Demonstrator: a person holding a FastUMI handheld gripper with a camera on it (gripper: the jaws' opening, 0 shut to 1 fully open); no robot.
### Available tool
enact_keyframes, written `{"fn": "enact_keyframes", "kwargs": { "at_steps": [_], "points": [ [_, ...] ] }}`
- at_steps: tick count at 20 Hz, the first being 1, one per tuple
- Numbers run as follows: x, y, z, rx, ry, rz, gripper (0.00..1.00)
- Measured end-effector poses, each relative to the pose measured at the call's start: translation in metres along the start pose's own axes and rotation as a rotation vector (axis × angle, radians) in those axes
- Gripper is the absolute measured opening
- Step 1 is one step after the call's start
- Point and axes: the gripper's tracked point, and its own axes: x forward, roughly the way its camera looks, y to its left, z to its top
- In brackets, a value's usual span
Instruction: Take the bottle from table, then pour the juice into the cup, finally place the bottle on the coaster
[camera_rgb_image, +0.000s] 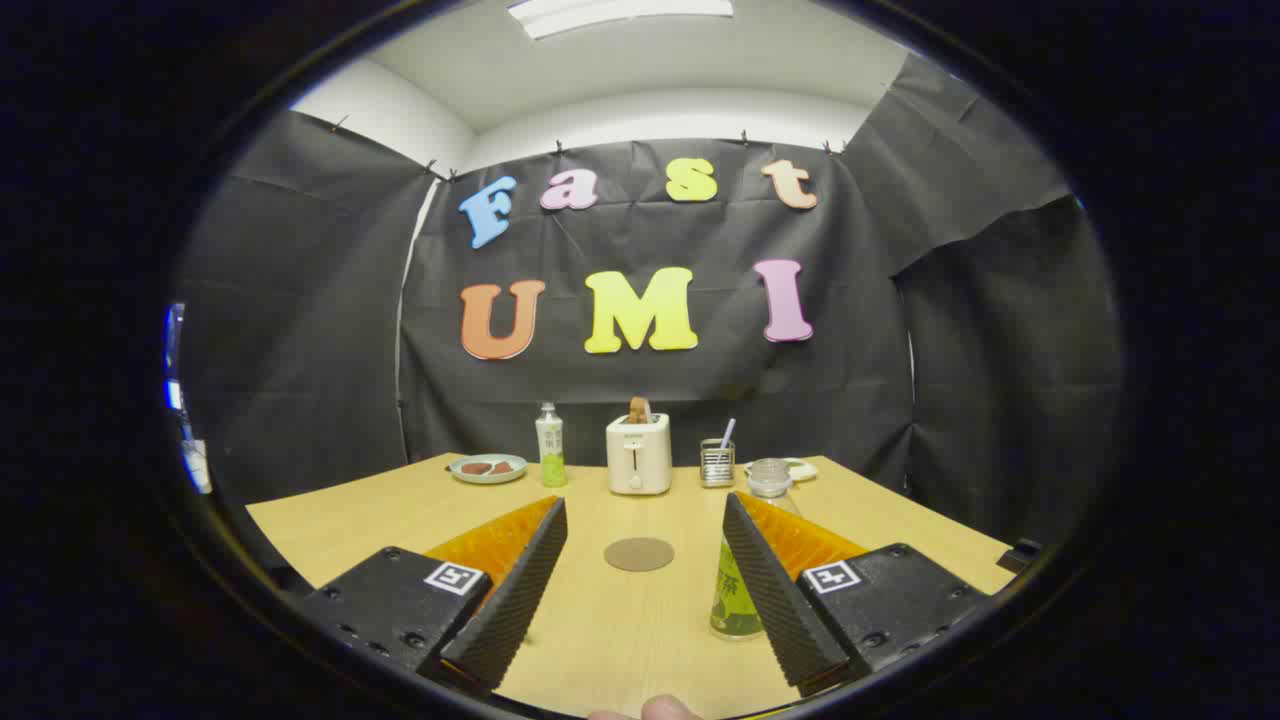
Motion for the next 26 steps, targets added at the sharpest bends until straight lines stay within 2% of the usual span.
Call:
{"fn": "enact_keyframes", "kwargs": {
  "at_steps": [26],
  "points": [
    [-0.014,-0.023,0.010,-0.005,-0.024,-0.043,1.00]
  ]
}}
